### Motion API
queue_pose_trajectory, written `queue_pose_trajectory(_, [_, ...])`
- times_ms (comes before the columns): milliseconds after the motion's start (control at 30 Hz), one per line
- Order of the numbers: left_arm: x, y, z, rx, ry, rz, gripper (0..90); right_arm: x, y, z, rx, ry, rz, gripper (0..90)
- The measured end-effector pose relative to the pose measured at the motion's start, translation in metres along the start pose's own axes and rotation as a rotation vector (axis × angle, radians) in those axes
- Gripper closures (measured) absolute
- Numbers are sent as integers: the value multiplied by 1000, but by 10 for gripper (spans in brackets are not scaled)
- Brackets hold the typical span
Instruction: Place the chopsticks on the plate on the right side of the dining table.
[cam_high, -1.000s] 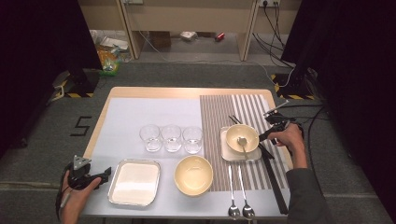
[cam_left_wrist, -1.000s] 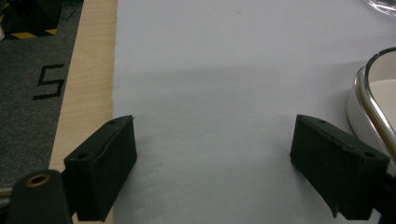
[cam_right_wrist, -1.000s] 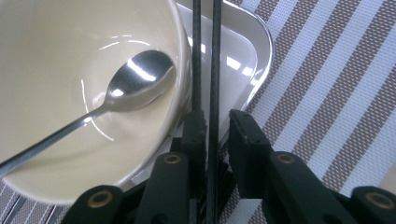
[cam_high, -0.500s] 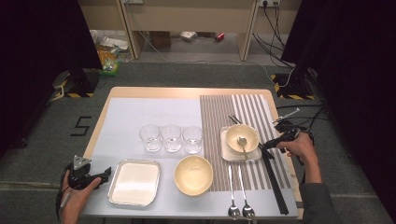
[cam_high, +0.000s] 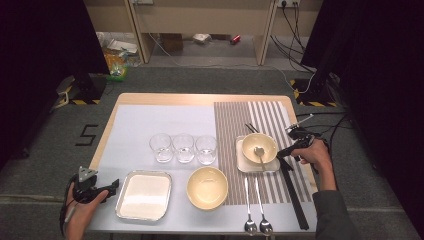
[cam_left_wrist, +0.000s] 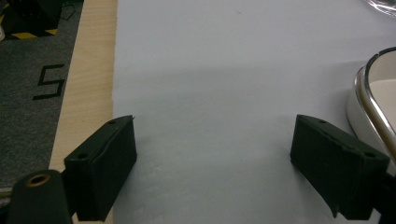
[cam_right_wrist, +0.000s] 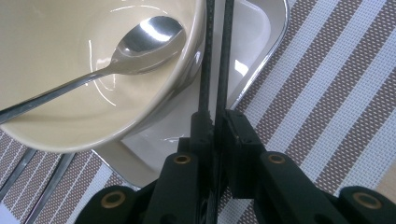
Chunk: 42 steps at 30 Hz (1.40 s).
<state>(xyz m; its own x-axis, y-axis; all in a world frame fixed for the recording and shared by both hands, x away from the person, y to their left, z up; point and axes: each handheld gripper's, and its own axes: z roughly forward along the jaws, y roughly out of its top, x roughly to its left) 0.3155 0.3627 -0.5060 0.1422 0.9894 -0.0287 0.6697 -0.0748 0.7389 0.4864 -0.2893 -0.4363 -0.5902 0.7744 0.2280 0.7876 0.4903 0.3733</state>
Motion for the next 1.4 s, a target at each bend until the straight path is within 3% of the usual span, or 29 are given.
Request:
queue_pose_trajectory(600, [0,0,0,-1,0,0,136,0,15,8,-6,-4,-9,848])
queue_pose_trajectory(733, [0,0,0,-1,1,0,136,0,13,5,-3,-9,-4,821])
queue_pose_trajectory(800, [0,0,0,-1,0,0,136,-2,11,3,-16,-19,-27,819])
queue_pose_trajectory(1000, [0,0,0,-3,2,0,136,-1,6,-1,-22,-16,-13,798])
queue_pose_trajectory(1200, [0,0,0,-1,1,0,136,8,3,-5,-22,-27,-71,738])
queue_pose_trajectory(1400, [0,0,0,-2,1,0,135,10,0,-1,-4,-39,-77,690])
